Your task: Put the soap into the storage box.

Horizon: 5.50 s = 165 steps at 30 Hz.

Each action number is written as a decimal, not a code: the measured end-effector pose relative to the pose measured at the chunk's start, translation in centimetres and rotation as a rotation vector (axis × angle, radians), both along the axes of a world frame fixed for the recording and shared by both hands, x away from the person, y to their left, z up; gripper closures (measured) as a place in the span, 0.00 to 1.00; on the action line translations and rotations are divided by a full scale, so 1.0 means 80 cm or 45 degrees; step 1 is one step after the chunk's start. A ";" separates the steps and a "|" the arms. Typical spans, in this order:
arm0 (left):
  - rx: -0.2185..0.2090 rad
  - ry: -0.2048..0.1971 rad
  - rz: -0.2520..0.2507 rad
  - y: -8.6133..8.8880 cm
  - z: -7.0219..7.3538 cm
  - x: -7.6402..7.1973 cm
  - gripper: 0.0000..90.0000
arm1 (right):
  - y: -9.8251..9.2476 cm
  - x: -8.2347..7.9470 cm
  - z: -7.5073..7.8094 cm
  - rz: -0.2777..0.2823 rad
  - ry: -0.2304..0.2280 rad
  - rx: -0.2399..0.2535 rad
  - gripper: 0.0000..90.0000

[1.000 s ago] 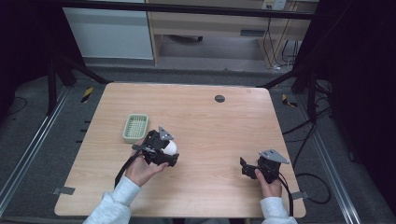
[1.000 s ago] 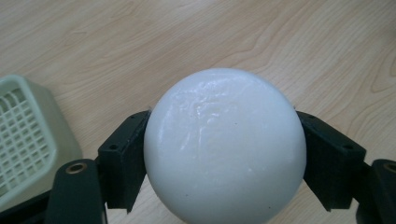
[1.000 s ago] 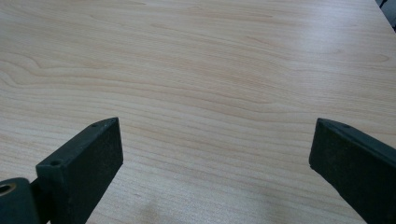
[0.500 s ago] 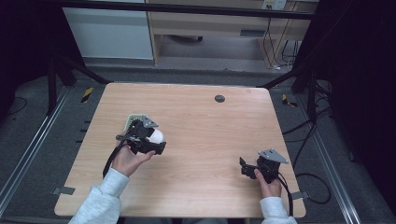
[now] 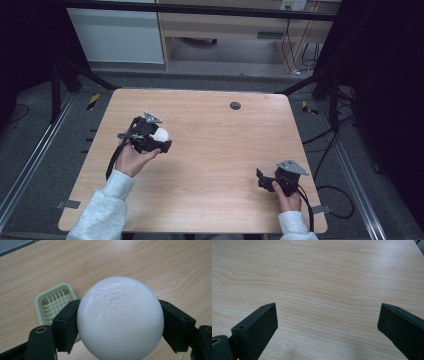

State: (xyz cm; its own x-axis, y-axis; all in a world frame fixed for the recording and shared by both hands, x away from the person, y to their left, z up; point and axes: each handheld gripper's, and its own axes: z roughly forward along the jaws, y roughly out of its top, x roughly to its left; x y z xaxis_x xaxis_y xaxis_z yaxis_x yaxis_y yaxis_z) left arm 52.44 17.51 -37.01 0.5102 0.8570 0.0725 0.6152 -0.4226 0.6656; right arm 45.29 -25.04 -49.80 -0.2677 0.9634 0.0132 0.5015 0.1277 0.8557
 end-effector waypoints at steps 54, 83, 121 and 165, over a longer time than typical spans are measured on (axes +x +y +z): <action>0.051 0.160 0.302 0.074 -0.053 0.108 0.27 | 0.001 0.000 -0.001 0.008 -0.002 0.001 0.04; 0.067 0.242 0.333 0.070 -0.090 0.128 0.27 | 0.001 0.000 -0.001 0.009 -0.001 -0.001 0.04; 0.047 0.252 0.346 0.065 -0.096 0.128 0.27 | 0.002 0.000 -0.002 0.020 -0.001 -0.010 0.04; -0.205 -0.159 0.226 0.094 -0.084 -0.013 0.25 | 0.004 -0.001 -0.002 0.020 0.010 0.004 0.04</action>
State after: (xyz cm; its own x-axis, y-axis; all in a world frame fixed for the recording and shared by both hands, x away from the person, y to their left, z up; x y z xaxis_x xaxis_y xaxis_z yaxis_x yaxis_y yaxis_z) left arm 51.44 25.02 -43.72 0.3463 0.9379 -0.0188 0.5791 -0.1980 0.7908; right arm 45.20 -24.71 -49.95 -0.2828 0.9590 0.0181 0.5063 0.1332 0.8520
